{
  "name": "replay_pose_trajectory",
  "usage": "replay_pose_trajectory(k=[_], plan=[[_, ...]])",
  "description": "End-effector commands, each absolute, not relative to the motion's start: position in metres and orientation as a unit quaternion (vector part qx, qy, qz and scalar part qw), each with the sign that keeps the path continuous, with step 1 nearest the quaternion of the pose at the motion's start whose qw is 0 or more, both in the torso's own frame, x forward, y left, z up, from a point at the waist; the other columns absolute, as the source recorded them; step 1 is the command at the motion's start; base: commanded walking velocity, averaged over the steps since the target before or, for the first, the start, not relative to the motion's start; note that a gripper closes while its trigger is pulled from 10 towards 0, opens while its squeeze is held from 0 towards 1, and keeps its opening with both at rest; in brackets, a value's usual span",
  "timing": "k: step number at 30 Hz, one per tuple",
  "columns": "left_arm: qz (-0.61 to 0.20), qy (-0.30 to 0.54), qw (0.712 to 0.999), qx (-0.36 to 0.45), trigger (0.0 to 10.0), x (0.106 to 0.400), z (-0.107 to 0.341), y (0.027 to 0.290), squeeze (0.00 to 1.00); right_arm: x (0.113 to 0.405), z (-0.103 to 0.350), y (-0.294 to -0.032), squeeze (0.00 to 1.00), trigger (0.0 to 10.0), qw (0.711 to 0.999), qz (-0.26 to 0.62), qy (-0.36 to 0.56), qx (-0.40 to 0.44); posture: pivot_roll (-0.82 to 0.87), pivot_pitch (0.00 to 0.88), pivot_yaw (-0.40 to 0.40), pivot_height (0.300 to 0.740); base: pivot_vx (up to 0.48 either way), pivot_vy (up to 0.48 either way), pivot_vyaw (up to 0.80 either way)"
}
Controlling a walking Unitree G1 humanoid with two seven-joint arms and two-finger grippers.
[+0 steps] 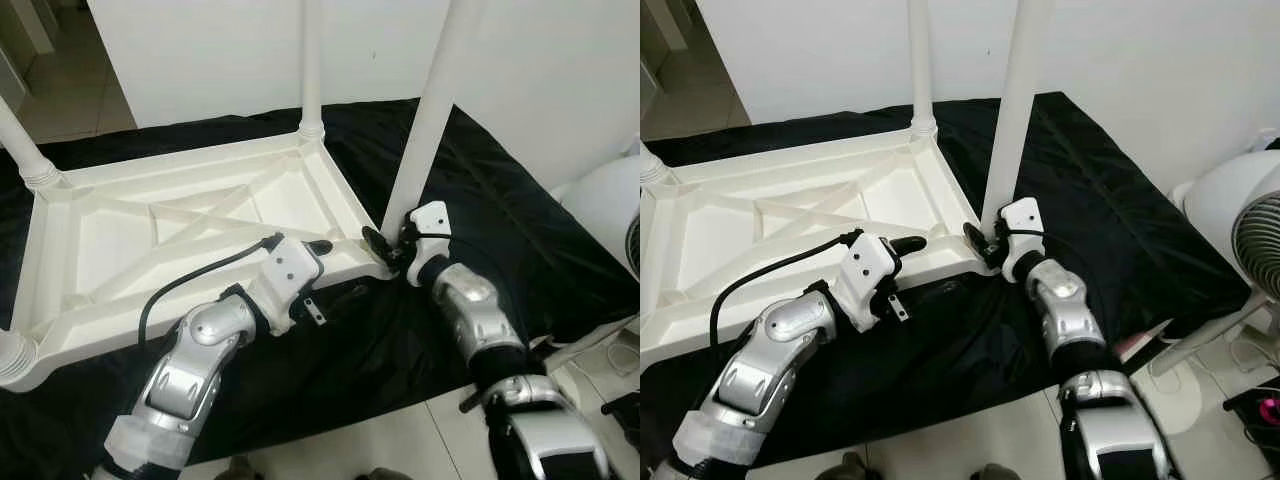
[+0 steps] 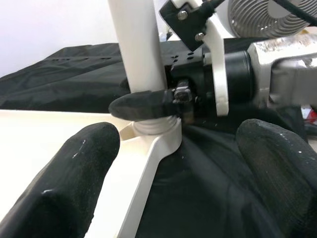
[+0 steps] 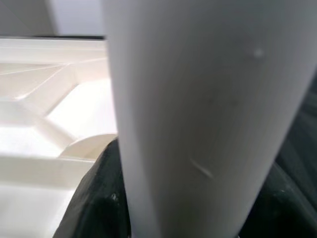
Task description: Building children table
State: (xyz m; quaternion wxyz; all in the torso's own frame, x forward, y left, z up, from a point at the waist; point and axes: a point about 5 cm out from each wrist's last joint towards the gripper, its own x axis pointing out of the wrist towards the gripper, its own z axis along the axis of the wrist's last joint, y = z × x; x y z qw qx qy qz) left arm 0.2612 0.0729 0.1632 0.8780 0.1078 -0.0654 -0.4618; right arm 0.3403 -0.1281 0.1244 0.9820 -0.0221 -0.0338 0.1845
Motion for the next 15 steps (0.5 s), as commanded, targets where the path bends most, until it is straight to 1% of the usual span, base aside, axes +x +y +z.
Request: replay_pose_trajectory(k=[1, 2, 3, 4, 5, 6, 8, 10, 11, 15], plan=[[-0.476, -0.067, 0.87, 0.11, 10.0, 0.258, 0.164, 0.07, 0.0, 0.332, 0.11, -0.123, 0.0, 10.0, 0.995, 0.097, 0.005, 0.001, -0.06, 0.011, -0.001, 0.74, 0.0, 0.0, 0.0], [-0.475, -0.067, 0.871, 0.11, 10.0, 0.258, 0.164, 0.07, 0.0, 0.328, 0.109, -0.12, 0.0, 10.0, 0.998, 0.062, 0.01, 0.012, -0.06, 0.011, -0.001, 0.74, 0.0, 0.0, 0.0], [-0.475, -0.067, 0.871, 0.11, 10.0, 0.258, 0.164, 0.07, 0.0, 0.328, 0.109, -0.12, 0.0, 10.0, 0.998, 0.062, 0.01, 0.012, -0.06, 0.011, -0.001, 0.74, 0.0, 0.0, 0.0], [-0.474, -0.067, 0.871, 0.109, 10.0, 0.257, 0.164, 0.07, 0.0, 0.326, 0.108, -0.116, 0.0, 10.0, 0.999, 0.035, 0.013, 0.025, -0.06, 0.01, -0.006, 0.74, 0.0, 0.0, 0.0], [-0.474, -0.067, 0.871, 0.109, 10.0, 0.257, 0.164, 0.07, 0.0, 0.326, 0.108, -0.116, 0.0, 10.0, 0.999, 0.035, 0.013, 0.025, -0.06, 0.01, -0.006, 0.74, 0.0, 0.0, 0.0], [-0.473, -0.067, 0.872, 0.108, 10.0, 0.257, 0.163, 0.07, 0.0, 0.324, 0.109, -0.112, 0.0, 10.0, 0.999, 0.013, 0.012, 0.037, -0.06, 0.01, -0.008, 0.74, 0.0, 0.0, 0.0], [-0.473, -0.065, 0.872, 0.107, 10.0, 0.255, 0.162, 0.07, 0.0, 0.32, 0.117, -0.101, 0.0, 10.0, 0.998, 0.018, -0.012, 0.057, -0.05, 0.005, -0.007, 0.74, 0.0, 0.0, 0.0], [-0.472, -0.065, 0.873, 0.106, 10.0, 0.255, 0.162, 0.07, 0.0, 0.318, 0.121, -0.1, 0.0, 10.0, 0.998, 0.029, -0.025, 0.056, -0.05, 0.005, -0.007, 0.74, 0.0, 0.0, 0.0], [-0.472, -0.063, 0.873, 0.106, 10.0, 0.254, 0.162, 0.07, 0.0, 0.317, 0.124, -0.102, 0.0, 10.0, 0.997, 0.046, -0.034, 0.049, -0.05, 0.005, -0.006, 0.74, 0.0, 0.0, 0.0], [-0.473, -0.063, 0.872, 0.108, 10.0, 0.254, 0.161, 0.071, 0.0, 0.316, 0.122, -0.106, 0.0, 10.0, 0.997, 0.049, -0.031, 0.044, -0.05, 0.0, -0.011, 0.74, 0.0, 0.0, 0.0]])
